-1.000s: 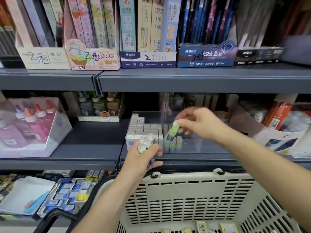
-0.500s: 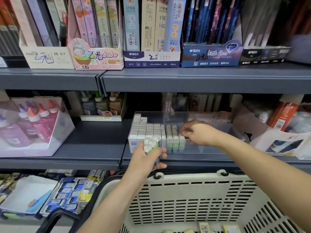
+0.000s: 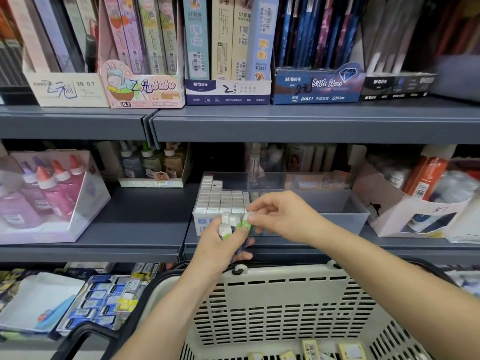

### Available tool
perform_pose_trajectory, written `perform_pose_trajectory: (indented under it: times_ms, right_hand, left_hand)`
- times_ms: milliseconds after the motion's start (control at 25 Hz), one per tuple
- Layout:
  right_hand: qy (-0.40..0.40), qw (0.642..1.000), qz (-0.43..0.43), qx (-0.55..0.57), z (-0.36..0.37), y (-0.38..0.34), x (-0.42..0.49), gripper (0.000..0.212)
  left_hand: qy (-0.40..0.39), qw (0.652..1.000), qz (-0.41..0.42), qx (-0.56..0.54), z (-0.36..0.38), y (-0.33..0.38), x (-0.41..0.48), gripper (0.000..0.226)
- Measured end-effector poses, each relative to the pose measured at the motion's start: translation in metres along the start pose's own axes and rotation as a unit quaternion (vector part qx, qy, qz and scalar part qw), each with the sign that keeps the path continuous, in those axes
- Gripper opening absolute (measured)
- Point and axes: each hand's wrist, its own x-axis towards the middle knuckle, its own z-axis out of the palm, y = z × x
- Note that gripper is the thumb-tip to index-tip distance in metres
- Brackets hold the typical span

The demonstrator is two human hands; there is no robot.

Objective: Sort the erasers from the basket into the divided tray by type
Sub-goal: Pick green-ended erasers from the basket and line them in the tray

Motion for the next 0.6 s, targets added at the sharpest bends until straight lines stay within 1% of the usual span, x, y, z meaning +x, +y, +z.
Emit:
perform_pose_trajectory:
  times_ms: [40, 120, 160, 240, 280, 320, 400, 440, 520, 600]
  right_hand:
    - [0.01, 1.0, 0.009, -0.003, -0.003, 0.001, 0.0, 0.002]
    - [0.037, 0.999, 0.023, -0.002, -0.016, 0.002, 0.004, 0.007]
    - [0.074, 0.997, 0.034, 0.013, -0.027, 0.004, 0.009, 0.007]
    - [0.173, 0.981, 0.07, 0.06, -0.051, 0.01, 0.021, 0.009]
    - [0.208, 0.973, 0.09, 0.049, -0.058, 0.013, 0.027, 0.013]
    - [0.218, 0.97, 0.105, -0.007, -0.062, 0.018, 0.031, 0.017]
    - [0.178, 0.969, 0.116, -0.123, -0.058, 0.025, 0.036, 0.022]
    - [0.151, 0.971, 0.123, -0.141, -0.053, 0.026, 0.038, 0.024]
    - [0.107, 0.977, 0.138, -0.126, -0.043, 0.031, 0.041, 0.026]
    - [0.084, 0.978, 0.15, -0.114, -0.035, 0.033, 0.045, 0.024]
  left_hand:
    - [-0.002, 1.0, 0.001, 0.002, 0.0, -0.001, 0.0, 0.012]
    - [0.005, 1.0, -0.003, -0.021, -0.001, -0.001, 0.0, 0.014]
    - [0.011, 0.999, -0.007, -0.036, -0.003, -0.001, 0.001, 0.016]
    - [0.016, 0.999, -0.008, -0.037, -0.006, -0.001, 0.002, 0.018]
    - [0.016, 1.0, -0.006, -0.023, -0.006, -0.001, 0.001, 0.019]
    - [0.016, 1.0, -0.005, -0.008, -0.005, -0.001, 0.001, 0.021]
    - [0.016, 1.0, -0.005, 0.0, -0.003, -0.002, 0.001, 0.026]
    - [0.019, 1.0, -0.007, -0.009, -0.003, -0.002, 0.002, 0.023]
    - [0.029, 0.999, -0.017, -0.03, -0.003, -0.001, 0.004, 0.011]
    - [0.035, 0.999, -0.027, -0.032, -0.002, 0.0, 0.004, 0.007]
